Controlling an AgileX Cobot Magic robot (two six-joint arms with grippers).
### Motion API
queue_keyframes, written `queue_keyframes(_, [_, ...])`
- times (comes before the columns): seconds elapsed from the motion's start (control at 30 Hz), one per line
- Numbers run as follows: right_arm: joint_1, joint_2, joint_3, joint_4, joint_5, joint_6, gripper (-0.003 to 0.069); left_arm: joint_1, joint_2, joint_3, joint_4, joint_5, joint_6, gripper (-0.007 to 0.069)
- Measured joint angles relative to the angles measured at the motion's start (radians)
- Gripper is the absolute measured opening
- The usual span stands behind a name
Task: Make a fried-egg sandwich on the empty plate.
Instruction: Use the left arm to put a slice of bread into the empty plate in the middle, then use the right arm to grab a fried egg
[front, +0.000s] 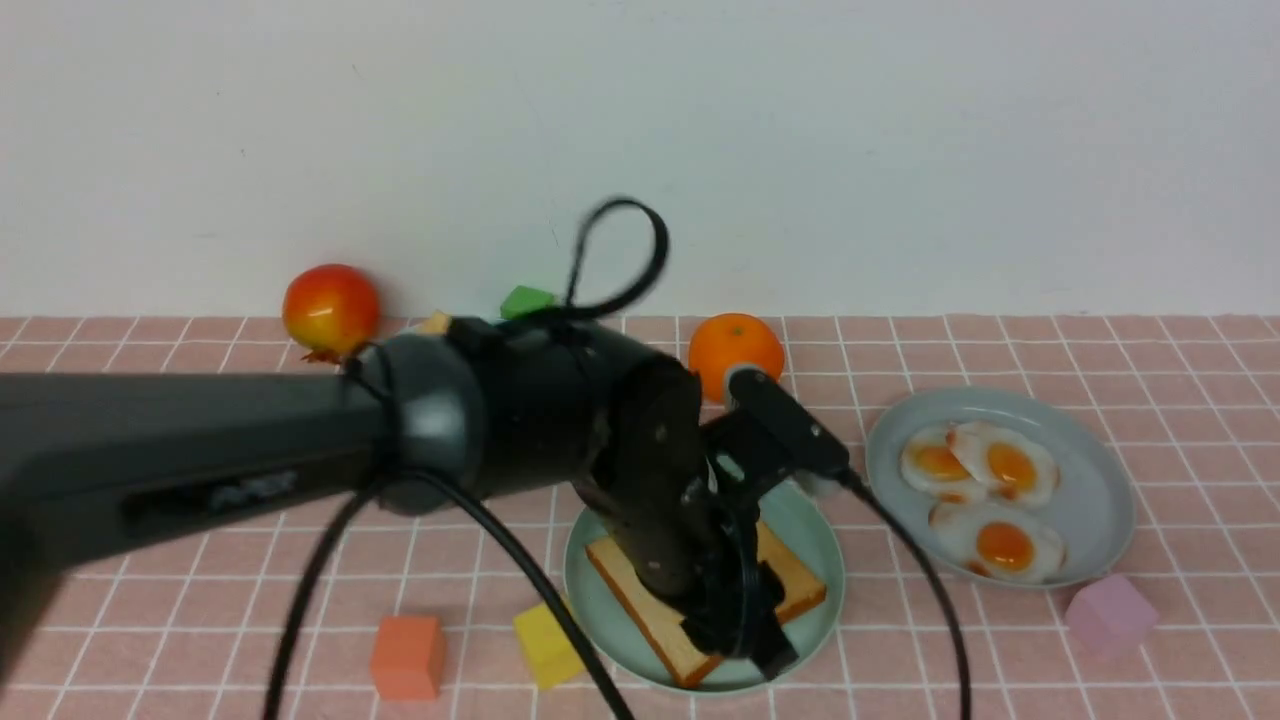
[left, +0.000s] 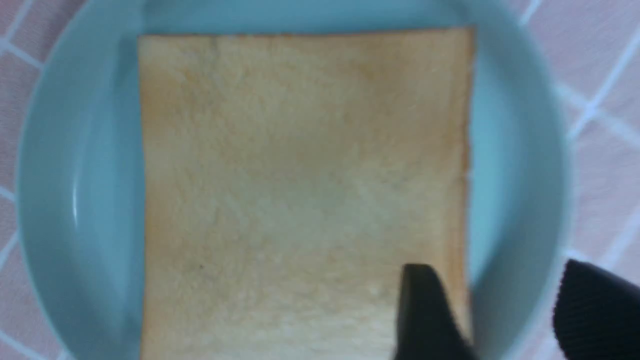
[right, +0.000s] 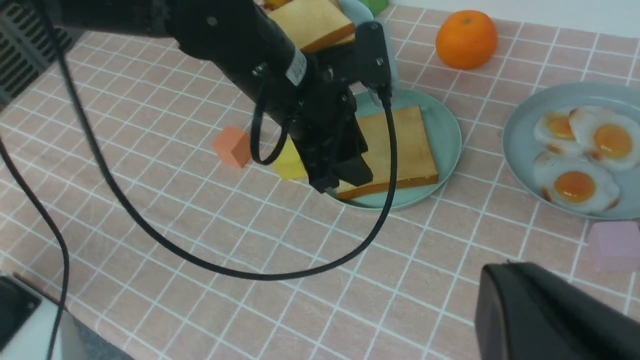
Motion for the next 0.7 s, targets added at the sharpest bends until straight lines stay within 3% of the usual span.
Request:
queue_keyframes(0.1, [0.0, 0.013, 0.0, -0.004, 0.0, 0.031, 0.0032, 0.0, -0.096, 0.0, -0.056, 0.016, -0.007, 0.0426])
queue_keyframes(0.17, [0.0, 0.041, 0.0, -0.013, 0.006, 0.048, 0.0032, 0.0, -0.186, 0.0, -0.096, 0.037, -0.028, 0.0367])
queue_keyframes(0.2, [0.0, 0.049, 0.0, -0.017, 0.009, 0.051, 0.0032, 0.0, -0.219, 0.0, -0.105, 0.045, -0.044, 0.0322])
queue_keyframes(0.27, [0.0, 0.122, -0.008, -0.034, 0.039, 0.072, 0.0033, 0.0, -0.386, 0.023, -0.129, 0.051, -0.097, 0.0141])
queue_keyframes(0.33, [0.0, 0.198, -0.019, -0.05, 0.049, 0.072, 0.0034, 0.0, -0.513, 0.069, -0.132, 0.038, -0.123, 0.0013])
queue_keyframes(0.53, [0.0, 0.464, -0.087, -0.11, 0.034, 0.072, 0.0035, 0.0, -0.956, 0.342, -0.143, 0.0, -0.164, 0.0012])
queue_keyframes(0.7, [0.0, 0.708, -0.125, -0.172, -0.086, 0.052, 0.0038, 0.0, -1.318, 0.588, -0.157, -0.041, -0.18, 0.0012])
